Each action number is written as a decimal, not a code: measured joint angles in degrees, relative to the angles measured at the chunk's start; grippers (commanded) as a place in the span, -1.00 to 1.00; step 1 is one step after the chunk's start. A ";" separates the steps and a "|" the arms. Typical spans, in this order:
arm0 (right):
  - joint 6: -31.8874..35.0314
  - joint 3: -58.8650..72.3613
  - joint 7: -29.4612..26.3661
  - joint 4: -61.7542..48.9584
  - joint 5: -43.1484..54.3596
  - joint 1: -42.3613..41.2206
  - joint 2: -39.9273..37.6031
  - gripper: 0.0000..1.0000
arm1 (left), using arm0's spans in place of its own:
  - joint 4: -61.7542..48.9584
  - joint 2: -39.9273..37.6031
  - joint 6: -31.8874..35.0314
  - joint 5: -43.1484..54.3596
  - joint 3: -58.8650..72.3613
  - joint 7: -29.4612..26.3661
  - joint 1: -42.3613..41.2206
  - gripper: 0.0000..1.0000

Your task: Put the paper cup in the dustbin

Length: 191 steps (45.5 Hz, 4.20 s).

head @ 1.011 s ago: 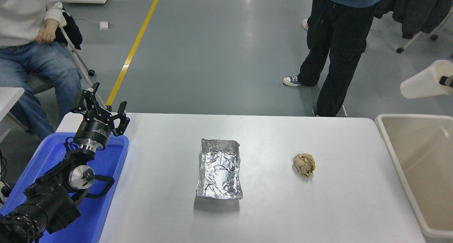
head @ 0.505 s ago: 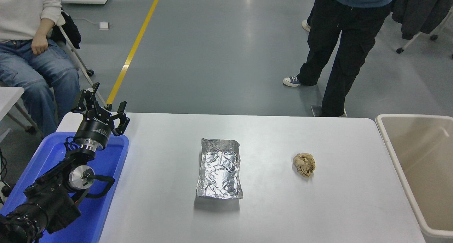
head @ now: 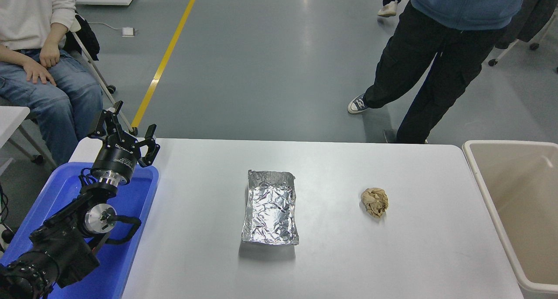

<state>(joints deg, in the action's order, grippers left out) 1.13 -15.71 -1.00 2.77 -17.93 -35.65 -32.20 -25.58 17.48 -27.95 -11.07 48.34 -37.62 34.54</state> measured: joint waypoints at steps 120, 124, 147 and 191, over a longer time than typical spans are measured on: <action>5.87 -15.09 -3.24 13.25 -0.70 -7.54 -7.78 1.00 | 0.00 -0.16 0.02 -0.01 -0.08 0.02 0.08 1.00; 5.95 -15.59 -3.25 15.37 -0.67 -7.70 -7.85 1.00 | 0.00 -0.16 0.02 -0.01 -0.09 0.02 0.08 1.00; 6.29 -20.04 -2.91 33.45 -0.17 -8.01 -9.28 1.00 | 0.00 -0.17 0.02 -0.01 -0.09 0.01 0.09 1.00; 6.06 -22.96 6.31 42.18 22.09 -10.58 14.19 1.00 | 0.00 0.00 -0.01 -0.01 -0.01 -0.01 0.01 1.00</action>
<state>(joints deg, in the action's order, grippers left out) 7.19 -38.67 5.30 44.94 4.16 -46.23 -18.01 -25.58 17.48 -27.96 -11.08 48.32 -37.63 34.55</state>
